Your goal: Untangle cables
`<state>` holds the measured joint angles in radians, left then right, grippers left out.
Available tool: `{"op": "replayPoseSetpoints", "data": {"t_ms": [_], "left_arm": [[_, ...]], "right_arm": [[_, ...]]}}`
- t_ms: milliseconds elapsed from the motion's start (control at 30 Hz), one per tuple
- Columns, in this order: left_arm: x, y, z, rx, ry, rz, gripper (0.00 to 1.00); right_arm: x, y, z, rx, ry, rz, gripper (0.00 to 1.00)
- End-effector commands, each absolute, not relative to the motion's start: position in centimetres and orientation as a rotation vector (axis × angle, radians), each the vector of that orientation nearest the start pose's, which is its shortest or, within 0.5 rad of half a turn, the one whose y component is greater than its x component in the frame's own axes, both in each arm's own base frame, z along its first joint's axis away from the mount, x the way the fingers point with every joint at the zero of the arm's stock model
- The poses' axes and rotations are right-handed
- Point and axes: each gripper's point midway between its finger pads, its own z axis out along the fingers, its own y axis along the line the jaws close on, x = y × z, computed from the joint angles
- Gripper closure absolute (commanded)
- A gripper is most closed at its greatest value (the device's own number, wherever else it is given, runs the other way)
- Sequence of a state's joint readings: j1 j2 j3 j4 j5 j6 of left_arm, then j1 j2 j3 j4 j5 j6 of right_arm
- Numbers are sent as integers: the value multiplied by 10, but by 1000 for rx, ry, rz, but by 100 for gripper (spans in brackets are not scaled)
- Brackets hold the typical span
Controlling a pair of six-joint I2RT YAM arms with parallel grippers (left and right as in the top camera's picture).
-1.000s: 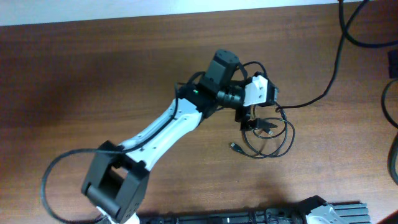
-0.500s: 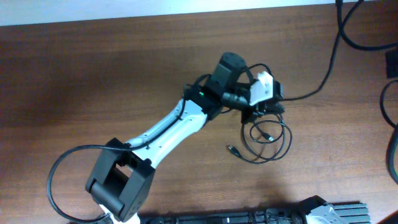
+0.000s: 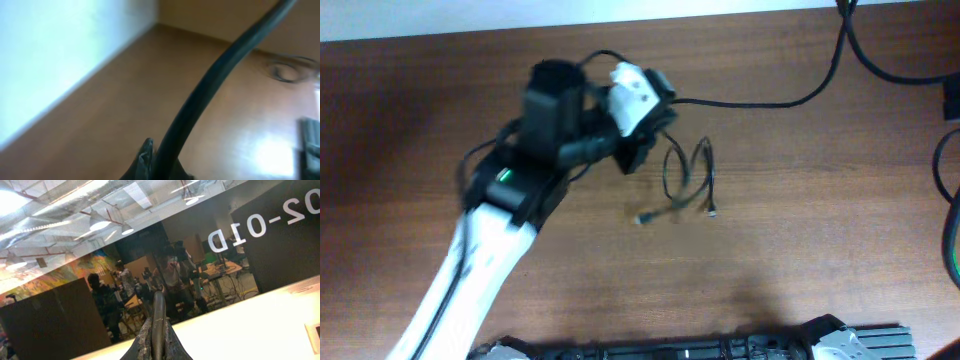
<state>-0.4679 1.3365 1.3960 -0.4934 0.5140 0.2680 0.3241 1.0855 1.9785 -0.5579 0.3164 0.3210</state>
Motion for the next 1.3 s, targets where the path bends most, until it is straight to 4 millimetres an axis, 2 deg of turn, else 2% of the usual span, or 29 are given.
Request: {"op": "replayPoseSetpoints", "data": {"t_ms": [0,100,133,233,433,667,833,933,1100,1233,1267], "left_arm": [[334,-202,384,809,1729,-297,100],[329,-179,406,730,1691,-191,100],[332,-169,415,679,1676,-137,100],[338,-156,443,579,1596,-69,100],[335,-153,519,466,1312,-78,100],[319,-160,560,461,1126,-139,100],[319,-162,560,468,1123,-144,100],[316,-174,552,535,1129,-187,100],[321,-184,535,591,1180,-214,100],[319,-204,520,696,1186,-293,100],[317,-215,512,751,1186,-339,100]], "right_arm": [[230,19,655,279,1226,348,96],[231,19,653,278,1235,346,96],[232,20,652,277,1242,344,96],[233,20,649,276,1257,339,96],[240,22,634,270,1318,319,96],[250,26,629,268,1343,312,96],[251,26,628,267,1347,311,96],[252,27,622,262,1371,307,96],[260,33,594,234,1489,284,96],[274,41,556,206,1647,245,96],[279,43,541,200,1707,225,96]]}}
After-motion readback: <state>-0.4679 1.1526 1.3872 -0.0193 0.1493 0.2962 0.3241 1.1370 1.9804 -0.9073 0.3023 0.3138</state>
